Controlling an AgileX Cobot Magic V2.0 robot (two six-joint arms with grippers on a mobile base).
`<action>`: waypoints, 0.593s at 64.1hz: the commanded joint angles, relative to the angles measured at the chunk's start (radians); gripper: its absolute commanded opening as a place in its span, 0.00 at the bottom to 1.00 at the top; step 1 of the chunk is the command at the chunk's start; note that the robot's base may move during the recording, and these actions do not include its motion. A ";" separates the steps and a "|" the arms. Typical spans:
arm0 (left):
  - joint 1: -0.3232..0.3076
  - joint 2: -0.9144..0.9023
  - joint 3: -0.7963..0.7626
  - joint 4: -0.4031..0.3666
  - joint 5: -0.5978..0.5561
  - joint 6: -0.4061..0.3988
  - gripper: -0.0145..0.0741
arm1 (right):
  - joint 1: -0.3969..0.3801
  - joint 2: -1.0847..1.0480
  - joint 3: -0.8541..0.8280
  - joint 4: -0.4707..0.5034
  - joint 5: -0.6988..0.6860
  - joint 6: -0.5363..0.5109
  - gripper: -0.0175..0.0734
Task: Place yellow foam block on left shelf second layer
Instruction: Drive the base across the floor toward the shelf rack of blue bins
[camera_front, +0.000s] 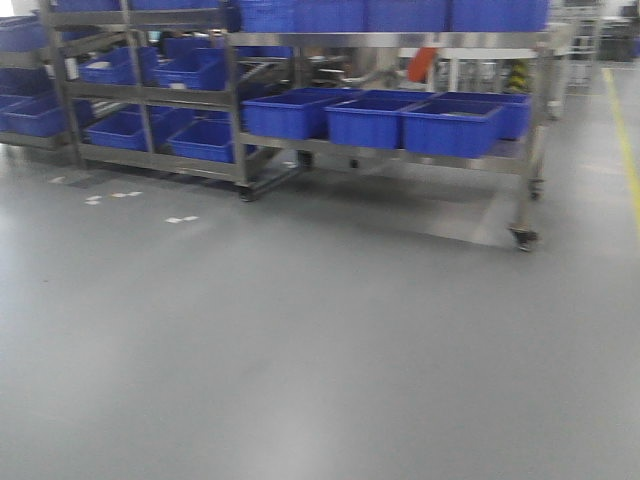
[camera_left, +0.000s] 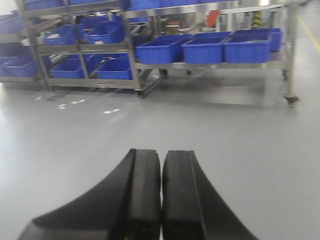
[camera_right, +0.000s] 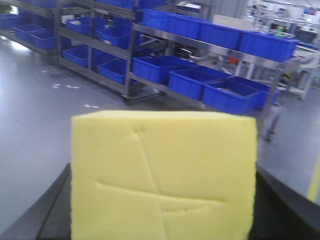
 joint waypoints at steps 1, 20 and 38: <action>-0.008 -0.015 0.028 -0.003 -0.086 -0.004 0.32 | -0.007 0.015 -0.029 -0.005 -0.095 -0.002 0.54; -0.008 -0.015 0.028 -0.003 -0.086 -0.004 0.32 | -0.007 0.015 -0.029 -0.005 -0.095 -0.002 0.54; -0.008 -0.015 0.028 -0.003 -0.086 -0.004 0.32 | -0.007 0.015 -0.029 -0.005 -0.095 -0.002 0.54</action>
